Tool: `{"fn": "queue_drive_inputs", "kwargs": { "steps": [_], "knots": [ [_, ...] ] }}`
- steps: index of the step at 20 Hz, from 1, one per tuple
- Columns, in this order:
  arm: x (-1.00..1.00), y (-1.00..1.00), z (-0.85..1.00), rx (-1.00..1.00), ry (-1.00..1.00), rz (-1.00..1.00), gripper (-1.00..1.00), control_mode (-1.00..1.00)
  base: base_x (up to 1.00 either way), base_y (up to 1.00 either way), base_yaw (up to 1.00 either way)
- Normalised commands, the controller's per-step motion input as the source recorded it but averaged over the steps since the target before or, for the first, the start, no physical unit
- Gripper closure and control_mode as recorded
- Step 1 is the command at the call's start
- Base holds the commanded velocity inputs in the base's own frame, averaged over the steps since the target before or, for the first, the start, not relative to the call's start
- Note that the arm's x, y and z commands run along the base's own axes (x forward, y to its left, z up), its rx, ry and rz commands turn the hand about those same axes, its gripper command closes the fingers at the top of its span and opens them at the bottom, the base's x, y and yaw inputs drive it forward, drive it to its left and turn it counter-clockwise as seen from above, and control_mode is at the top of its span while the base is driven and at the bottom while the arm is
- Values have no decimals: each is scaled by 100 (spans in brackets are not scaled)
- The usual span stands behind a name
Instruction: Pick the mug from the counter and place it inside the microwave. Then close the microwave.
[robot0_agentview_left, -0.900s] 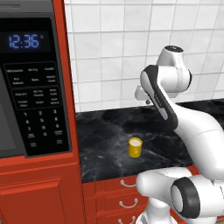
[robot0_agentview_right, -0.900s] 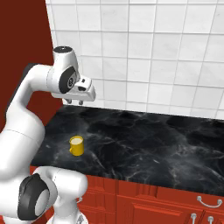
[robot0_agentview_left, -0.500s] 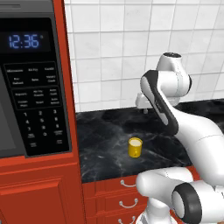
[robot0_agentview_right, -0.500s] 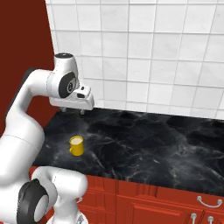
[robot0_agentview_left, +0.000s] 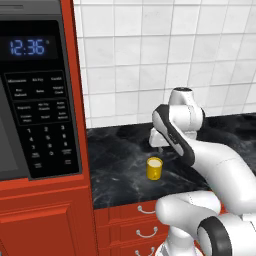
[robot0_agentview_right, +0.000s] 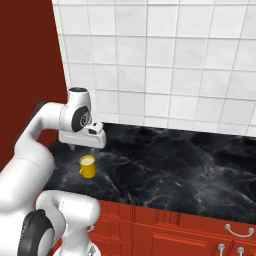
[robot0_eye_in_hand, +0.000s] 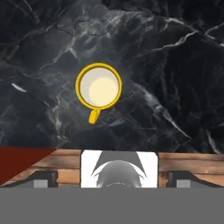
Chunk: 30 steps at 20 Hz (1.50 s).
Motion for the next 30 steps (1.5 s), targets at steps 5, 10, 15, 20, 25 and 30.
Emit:
{"fn": "queue_drive_inputs", "kwargs": {
  "steps": [5,10,15,20,25,30],
  "knots": [
    [4,23,-64,0,1,-17,-100,-100,0,0,0],
    [2,9,-54,0,-2,-18,-100,-100,0,0,0],
    [16,14,-54,0,-8,-10,-100,-100,0,0,0],
    [1,24,-9,0,-13,-6,-100,-100,0,0,0],
    [0,4,-8,0,-5,-1,-100,-100,0,0,0],
    [15,-12,-23,0,0,0,-100,-100,0,0,0]
  ]
}}
